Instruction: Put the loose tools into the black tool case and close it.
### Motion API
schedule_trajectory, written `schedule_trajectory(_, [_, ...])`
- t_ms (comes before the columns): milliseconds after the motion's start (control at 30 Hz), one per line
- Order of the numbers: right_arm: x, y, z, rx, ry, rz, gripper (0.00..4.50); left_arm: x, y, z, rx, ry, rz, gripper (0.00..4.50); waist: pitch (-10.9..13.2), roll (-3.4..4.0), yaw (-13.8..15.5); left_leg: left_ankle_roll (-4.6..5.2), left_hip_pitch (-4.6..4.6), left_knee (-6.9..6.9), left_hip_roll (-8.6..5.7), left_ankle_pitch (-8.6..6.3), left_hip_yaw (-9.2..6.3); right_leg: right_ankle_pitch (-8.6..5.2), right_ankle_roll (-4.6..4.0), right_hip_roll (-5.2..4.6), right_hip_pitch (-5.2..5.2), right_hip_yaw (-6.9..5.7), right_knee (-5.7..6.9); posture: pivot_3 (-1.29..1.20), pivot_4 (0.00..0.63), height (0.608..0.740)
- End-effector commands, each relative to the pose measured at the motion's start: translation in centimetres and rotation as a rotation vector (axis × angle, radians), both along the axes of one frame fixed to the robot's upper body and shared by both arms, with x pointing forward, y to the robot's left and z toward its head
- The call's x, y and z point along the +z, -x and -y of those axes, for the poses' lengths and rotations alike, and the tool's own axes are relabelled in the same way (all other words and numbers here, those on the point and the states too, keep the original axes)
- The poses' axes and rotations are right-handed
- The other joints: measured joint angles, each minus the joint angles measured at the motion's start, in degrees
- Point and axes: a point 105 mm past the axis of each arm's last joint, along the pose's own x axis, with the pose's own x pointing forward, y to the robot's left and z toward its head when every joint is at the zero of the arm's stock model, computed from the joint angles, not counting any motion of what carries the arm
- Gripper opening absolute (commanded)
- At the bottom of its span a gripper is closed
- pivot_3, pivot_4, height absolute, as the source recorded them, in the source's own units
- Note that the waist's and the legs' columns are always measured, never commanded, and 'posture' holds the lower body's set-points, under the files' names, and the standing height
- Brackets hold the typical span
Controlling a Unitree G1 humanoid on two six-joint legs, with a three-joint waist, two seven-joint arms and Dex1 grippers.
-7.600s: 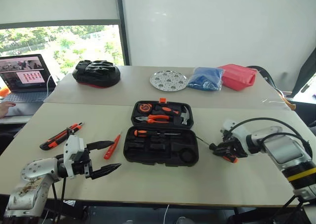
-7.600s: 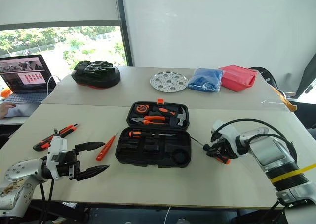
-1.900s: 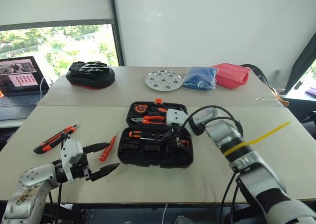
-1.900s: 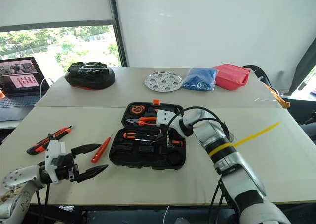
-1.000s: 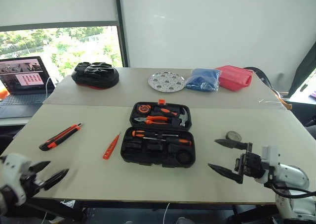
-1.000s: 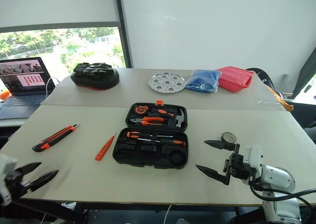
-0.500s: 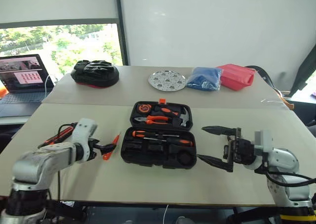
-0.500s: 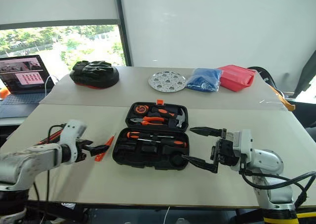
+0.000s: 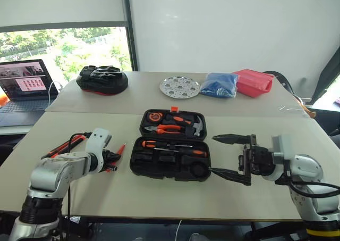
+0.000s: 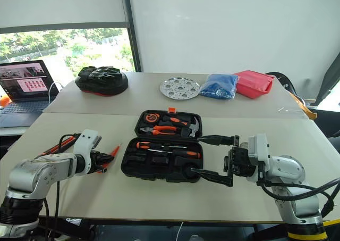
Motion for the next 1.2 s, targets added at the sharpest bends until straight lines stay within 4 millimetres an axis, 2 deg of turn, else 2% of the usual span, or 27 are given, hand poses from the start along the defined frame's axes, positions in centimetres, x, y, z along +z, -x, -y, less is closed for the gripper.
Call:
schedule_trajectory(33, [1.4,0.7,-0.1,0.017,-0.001,0.057,4.50,0.8,0.3,-2.1,-0.011,0.019,0.024,0.45,0.00,0.00,-0.15,0.00,0.00,-0.01,0.01,0.00,0.00,0.00,0.00,0.00,0.00,0.00,0.00,0.00,0.150,0.740])
schedule_trajectory(167, [2.1,0.7,0.0,-0.003,-0.006,0.072,4.50,4.2,-0.4,-3.0,-0.149,0.039,0.185,0.45,0.02,-0.02,-0.09,0.00,-0.05,-0.01,0.02,0.00,0.01,0.00,-0.02,0.04,-0.09,-0.01,0.01,0.00,0.150,0.740])
schedule_trajectory(267, [2.2,0.7,0.3,-0.031,0.006,0.051,4.50,7.8,1.4,0.5,-0.616,0.111,0.375,0.45,0.03,-0.05,0.50,-0.01,-0.14,0.02,0.00,0.01,0.03,-0.01,-0.02,-0.01,-0.10,-0.05,-0.06,0.00,0.150,0.740])
schedule_trajectory(333, [1.5,0.6,0.3,-0.045,0.050,0.000,4.50,8.3,1.8,2.1,-0.772,0.128,0.381,0.45,0.03,-0.05,1.31,-0.05,-0.24,0.02,-0.01,0.03,0.04,0.00,-0.02,-0.05,-0.10,-0.13,-0.21,0.00,0.150,0.740])
schedule_trajectory(400, [0.5,0.0,0.1,-0.083,0.115,-0.068,4.50,8.0,1.8,4.2,-0.948,0.067,0.374,0.45,0.03,-0.05,1.92,-0.04,-0.33,0.06,-0.03,0.03,0.03,0.01,0.01,-0.05,-0.10,-0.15,-0.29,0.00,0.150,0.740])
schedule_trajectory(467, [-0.4,-0.3,-0.5,-0.098,0.198,-0.104,4.50,7.6,1.4,6.2,-1.099,-0.011,0.375,0.45,0.03,-0.04,2.25,-0.04,-0.36,0.10,-0.03,0.03,0.03,0.02,0.04,-0.04,-0.09,-0.16,-0.32,0.00,0.150,0.740])
schedule_trajectory(567, [-1.5,-0.7,-0.9,-0.134,0.283,-0.171,4.50,7.0,0.2,8.8,-1.234,-0.102,0.367,0.45,0.03,-0.05,2.25,-0.02,-0.44,0.20,-0.07,0.03,0.04,0.06,0.10,-0.01,-0.10,-0.13,-0.33,0.00,0.150,0.740])
schedule_trajectory(700, [-3.0,-0.8,-0.4,-0.171,0.339,-0.231,4.50,5.3,-1.3,10.8,-1.339,-0.254,0.328,0.45,0.03,-0.07,1.66,0.04,-0.57,0.23,-0.07,0.00,-0.01,0.07,0.11,0.04,-0.17,-0.14,-0.36,0.00,0.150,0.740])
schedule_trajectory(867, [-3.5,-1.3,0.6,-0.222,0.336,-0.228,4.50,3.2,-2.9,11.5,-1.359,-0.381,0.278,0.45,0.04,-0.08,1.45,0.11,-0.66,0.24,-0.08,-0.03,-0.05,0.06,0.14,0.03,-0.22,-0.14,-0.40,0.00,0.150,0.740])
schedule_trajectory(1067, [-3.6,-1.3,1.4,-0.250,0.327,-0.228,4.50,2.9,-4.8,12.0,-1.283,-0.417,0.278,0.45,0.04,-0.08,1.57,0.12,-0.63,0.32,-0.08,-0.03,-0.07,0.07,0.17,0.03,-0.18,-0.14,-0.33,0.00,0.150,0.740])
schedule_trajectory(1200, [-3.7,-1.1,1.4,-0.248,0.320,-0.228,4.50,2.8,-4.7,12.2,-1.301,-0.411,0.249,0.45,0.05,-0.09,1.56,0.13,-0.63,0.42,-0.08,-0.02,-0.09,0.09,0.20,0.03,-0.16,-0.15,-0.26,0.00,0.150,0.740])
